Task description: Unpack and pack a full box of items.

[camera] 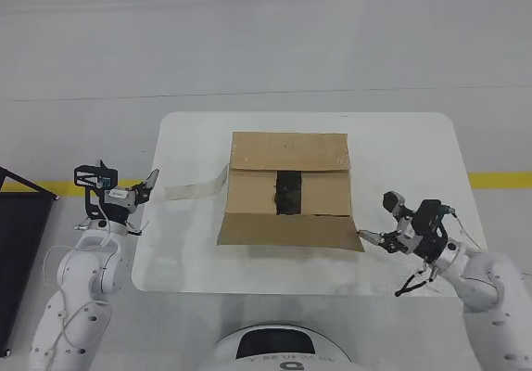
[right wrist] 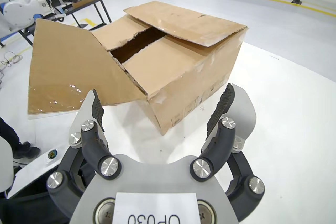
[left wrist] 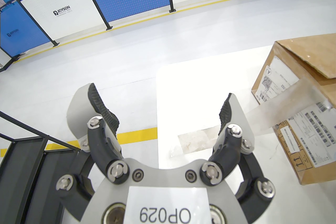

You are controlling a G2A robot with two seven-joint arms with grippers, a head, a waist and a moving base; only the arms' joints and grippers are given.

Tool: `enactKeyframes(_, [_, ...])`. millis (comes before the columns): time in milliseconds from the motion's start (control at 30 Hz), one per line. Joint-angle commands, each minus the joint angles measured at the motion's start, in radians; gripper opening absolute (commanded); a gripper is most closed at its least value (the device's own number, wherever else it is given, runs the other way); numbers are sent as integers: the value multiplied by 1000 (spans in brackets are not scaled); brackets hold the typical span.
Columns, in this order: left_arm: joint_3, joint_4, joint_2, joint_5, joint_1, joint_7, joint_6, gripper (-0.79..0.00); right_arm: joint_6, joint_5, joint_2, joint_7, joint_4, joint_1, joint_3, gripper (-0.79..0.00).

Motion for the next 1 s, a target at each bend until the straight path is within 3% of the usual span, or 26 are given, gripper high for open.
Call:
enactKeyframes(0, [0,0,0,0,0,0,0,0,50,-111,-3,-61,-6,-25,-8,0])
enactKeyframes(167, [0,0,0,0,0,0,0,0,193,-293,-9,-138,4,-44,-60,0])
enactKeyframes(400, [0,0,0,0,0,0,0,0,349,-402,-14,-185,-21,-66,-101,0])
enactKeyframes(800, [0,0,0,0,0,0,0,0,349,-402,-14,-185,-21,-66,-101,0])
enactKeyframes(967, [0,0,0,0,0,0,0,0,278,-308,-12,-222,-62,-77,-83,0])
